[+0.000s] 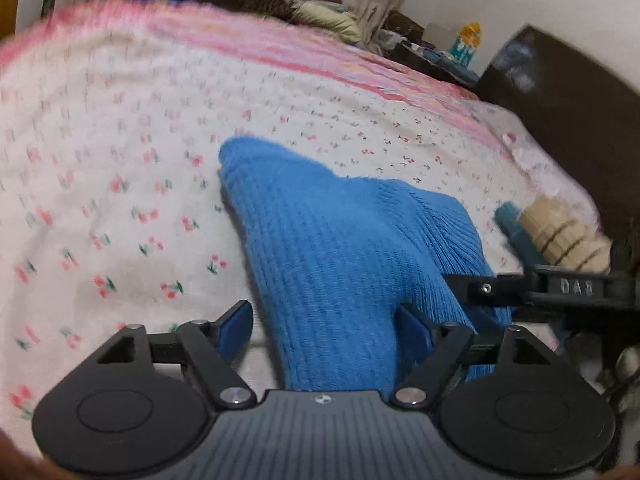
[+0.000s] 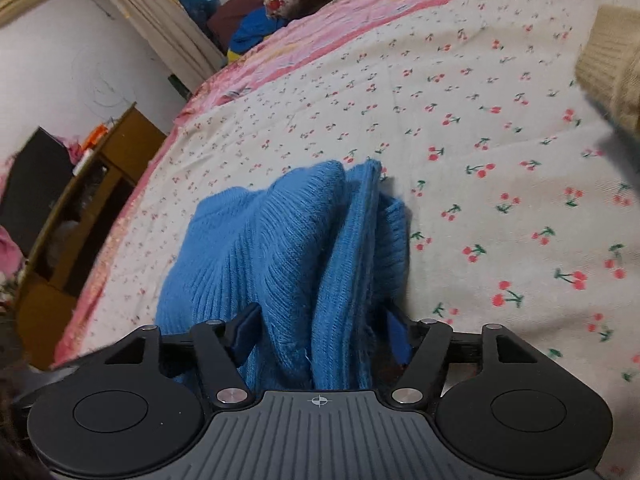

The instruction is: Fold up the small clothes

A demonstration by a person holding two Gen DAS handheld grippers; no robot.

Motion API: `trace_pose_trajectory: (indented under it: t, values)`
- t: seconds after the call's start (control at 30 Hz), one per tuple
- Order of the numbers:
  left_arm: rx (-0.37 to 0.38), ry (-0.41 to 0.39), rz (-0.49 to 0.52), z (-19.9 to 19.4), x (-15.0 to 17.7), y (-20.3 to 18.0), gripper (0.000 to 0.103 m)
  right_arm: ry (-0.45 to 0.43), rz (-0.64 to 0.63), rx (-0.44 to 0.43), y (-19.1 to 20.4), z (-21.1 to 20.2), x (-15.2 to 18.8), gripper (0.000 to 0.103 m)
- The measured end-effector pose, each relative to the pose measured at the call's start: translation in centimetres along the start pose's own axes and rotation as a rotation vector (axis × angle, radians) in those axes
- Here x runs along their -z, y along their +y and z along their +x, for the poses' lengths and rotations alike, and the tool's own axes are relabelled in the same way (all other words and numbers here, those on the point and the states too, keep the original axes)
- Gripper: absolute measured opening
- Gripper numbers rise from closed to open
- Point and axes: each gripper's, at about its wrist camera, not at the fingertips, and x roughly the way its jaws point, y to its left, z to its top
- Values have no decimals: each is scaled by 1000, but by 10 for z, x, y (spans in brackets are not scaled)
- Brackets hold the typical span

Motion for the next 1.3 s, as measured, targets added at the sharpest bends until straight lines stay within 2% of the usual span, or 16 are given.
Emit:
trace_pose_trajectory:
  t: [0.03, 0.07, 0.1, 0.13, 0.2, 0.27, 0.5, 0.57, 0.63, 0.73, 0.83, 0.87, 0.97, 1.07, 1.2, 1.3]
  values:
    - [26, 1, -27, 2, 0, 4, 81, 0, 7, -14, -2, 0, 0, 66]
    - [44, -1, -30, 1, 0, 4, 73, 1, 15, -27, -4, 0, 0, 66]
    - [61, 0, -24, 1, 1, 1, 64, 4, 17, -32, -4, 1, -1, 61]
    - [63, -4, -20, -2, 1, -2, 61, 8, 21, -39, -4, 0, -1, 53]
    - [67, -15, -8, -8, -1, -5, 51, 21, 52, -64, 0, 1, -2, 43]
    - [92, -35, -23, -18, -4, -3, 46, 18, 59, -93, 8, 0, -3, 38]
    - [50, -173, 31, -86, -23, 23, 45, 8, 13, -232, 72, 4, -4, 33]
    - [18, -199, 40, -104, -28, 39, 45, -3, -4, -265, 93, 11, -6, 33]
    - [-47, -205, 50, -115, -31, 59, 45, 4, -18, -271, 113, 27, -5, 33]
    - [-184, -174, 79, -112, -27, 85, 46, 50, -52, -222, 140, 62, 1, 35]
    - [-299, -113, 77, -102, -13, 104, 47, 66, -142, -74, 155, 84, 14, 38]
    - [-304, -123, 83, -104, -8, 105, 50, 56, -176, -58, 158, 83, 19, 40]
    - [-318, -140, 84, -110, -4, 99, 51, 18, -246, -3, 166, 66, 23, 40]
    - [-370, -148, 151, -112, -5, 84, 51, -38, -290, 41, 177, 46, 23, 40]
    - [-395, -150, 181, -119, -4, 79, 51, -92, -367, 27, 200, 26, 36, 40]
    - [-413, -142, 171, -123, -1, 79, 51, -56, -412, 3, 214, 33, 52, 40]
